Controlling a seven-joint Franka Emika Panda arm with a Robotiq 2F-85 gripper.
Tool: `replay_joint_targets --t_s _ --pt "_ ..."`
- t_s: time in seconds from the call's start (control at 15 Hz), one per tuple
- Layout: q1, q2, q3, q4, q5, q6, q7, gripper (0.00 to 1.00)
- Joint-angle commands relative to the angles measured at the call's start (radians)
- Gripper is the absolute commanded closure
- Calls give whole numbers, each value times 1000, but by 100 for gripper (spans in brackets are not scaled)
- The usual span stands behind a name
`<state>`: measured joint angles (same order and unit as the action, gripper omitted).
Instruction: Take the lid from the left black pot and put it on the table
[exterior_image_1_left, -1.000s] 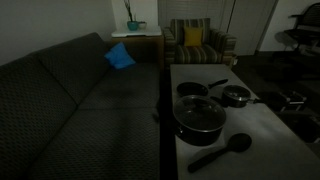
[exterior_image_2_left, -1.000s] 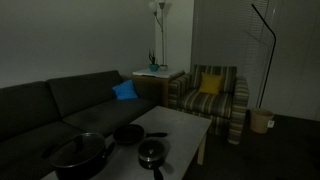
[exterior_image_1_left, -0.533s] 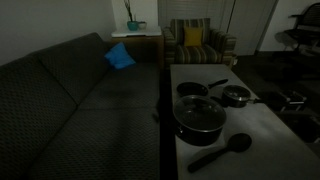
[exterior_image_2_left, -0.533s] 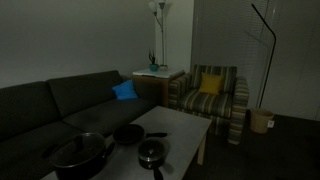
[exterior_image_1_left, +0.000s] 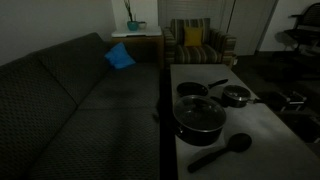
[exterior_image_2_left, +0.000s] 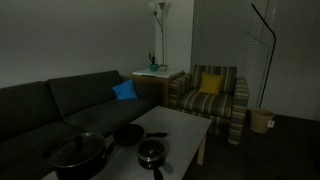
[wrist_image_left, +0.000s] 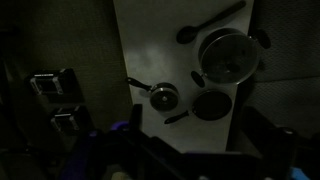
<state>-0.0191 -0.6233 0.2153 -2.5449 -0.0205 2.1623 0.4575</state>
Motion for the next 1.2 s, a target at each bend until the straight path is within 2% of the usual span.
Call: replay_joint_targets --t_s 0.0,0.33,0.6,1.13 --pt "2 0 -2 2 -1 -3 1 0" --pt "4 22 1 6 -2 17 -4 0" --pt "-5 74 22 18 -50 64 -2 0" --pt "22 259 32 54 -61 266 -11 0"
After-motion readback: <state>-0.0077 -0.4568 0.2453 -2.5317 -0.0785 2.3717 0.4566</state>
